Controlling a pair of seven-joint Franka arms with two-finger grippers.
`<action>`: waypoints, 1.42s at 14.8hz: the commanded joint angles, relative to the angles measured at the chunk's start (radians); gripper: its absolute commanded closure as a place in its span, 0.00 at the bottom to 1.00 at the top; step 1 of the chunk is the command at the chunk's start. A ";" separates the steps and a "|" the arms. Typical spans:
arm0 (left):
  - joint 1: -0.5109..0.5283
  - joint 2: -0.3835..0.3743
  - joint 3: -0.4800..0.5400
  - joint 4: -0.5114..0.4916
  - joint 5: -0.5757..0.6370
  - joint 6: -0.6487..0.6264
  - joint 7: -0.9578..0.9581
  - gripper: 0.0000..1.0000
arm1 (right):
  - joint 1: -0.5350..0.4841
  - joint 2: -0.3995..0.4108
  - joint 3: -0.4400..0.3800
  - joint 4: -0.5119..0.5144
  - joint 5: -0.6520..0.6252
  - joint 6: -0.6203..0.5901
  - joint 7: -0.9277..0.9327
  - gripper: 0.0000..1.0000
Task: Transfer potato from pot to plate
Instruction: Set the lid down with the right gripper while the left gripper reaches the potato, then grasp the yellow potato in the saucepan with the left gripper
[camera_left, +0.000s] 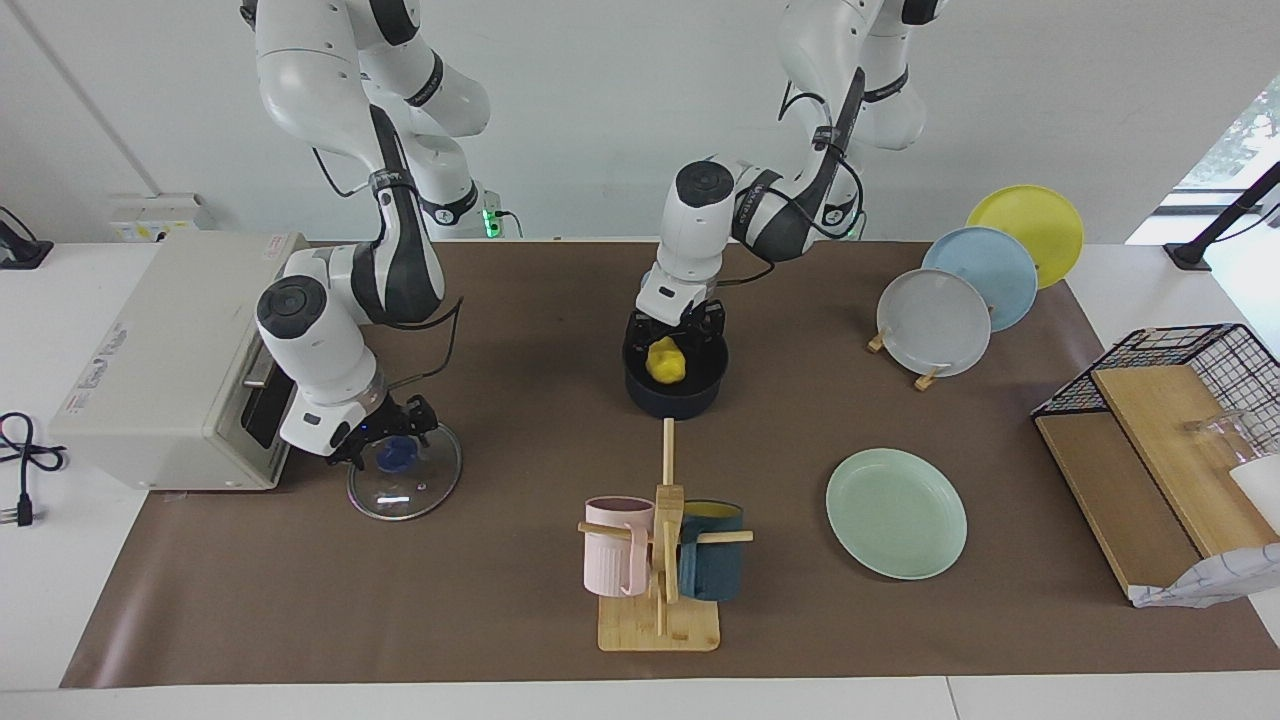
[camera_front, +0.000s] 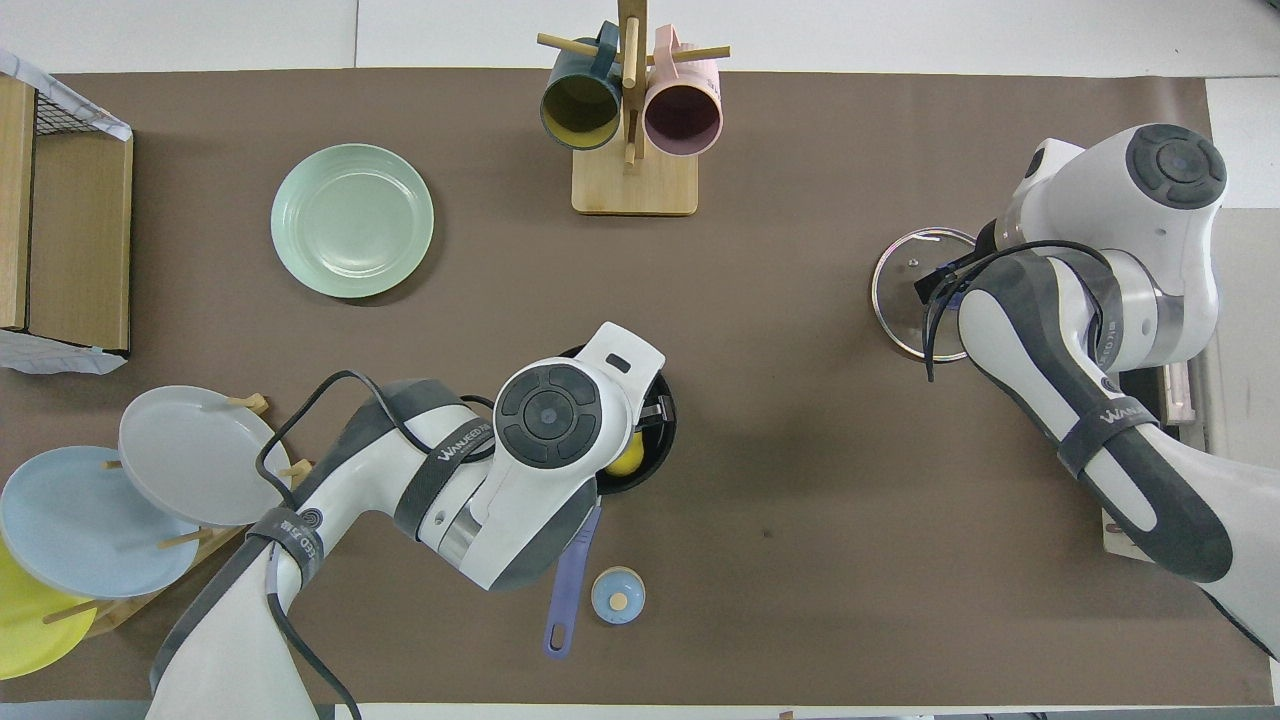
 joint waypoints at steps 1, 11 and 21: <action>-0.020 0.026 0.017 -0.010 -0.010 0.028 -0.015 0.00 | -0.003 -0.084 0.012 0.048 0.014 -0.131 0.009 0.00; -0.032 0.049 0.019 -0.004 -0.006 0.048 -0.024 0.00 | -0.003 -0.316 0.014 0.202 0.028 -0.614 0.170 0.00; -0.020 0.046 0.017 -0.001 -0.004 0.036 -0.018 1.00 | 0.122 -0.377 -0.126 0.159 0.041 -0.659 0.288 0.00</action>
